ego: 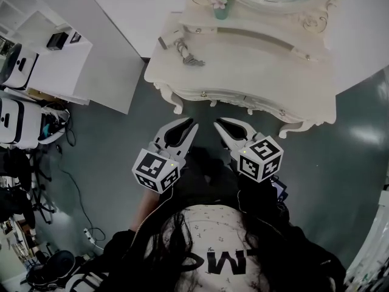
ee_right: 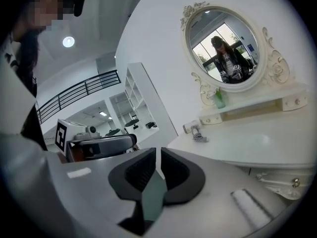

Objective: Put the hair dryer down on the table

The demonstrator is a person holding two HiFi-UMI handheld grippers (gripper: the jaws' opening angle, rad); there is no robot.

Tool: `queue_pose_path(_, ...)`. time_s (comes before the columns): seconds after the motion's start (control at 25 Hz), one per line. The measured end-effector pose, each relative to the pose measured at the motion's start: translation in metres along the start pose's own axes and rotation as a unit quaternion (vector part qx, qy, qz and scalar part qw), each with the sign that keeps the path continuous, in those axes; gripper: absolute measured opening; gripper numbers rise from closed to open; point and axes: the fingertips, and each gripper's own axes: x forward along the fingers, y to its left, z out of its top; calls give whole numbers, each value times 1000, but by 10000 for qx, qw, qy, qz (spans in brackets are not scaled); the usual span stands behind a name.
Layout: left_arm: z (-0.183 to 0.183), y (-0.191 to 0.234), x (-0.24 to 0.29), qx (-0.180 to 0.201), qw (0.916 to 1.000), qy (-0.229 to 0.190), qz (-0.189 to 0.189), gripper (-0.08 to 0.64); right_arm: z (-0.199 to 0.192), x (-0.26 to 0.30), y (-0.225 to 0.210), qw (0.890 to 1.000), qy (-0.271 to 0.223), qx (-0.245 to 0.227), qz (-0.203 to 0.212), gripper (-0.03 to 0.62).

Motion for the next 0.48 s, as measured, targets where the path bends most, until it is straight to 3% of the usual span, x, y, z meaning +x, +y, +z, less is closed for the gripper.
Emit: queue_pose_path(0.48, -10, -6, -32, 75, 9998, 113, -125, 58, -15, -1, 36, 9999, -55, -51, 84, 41)
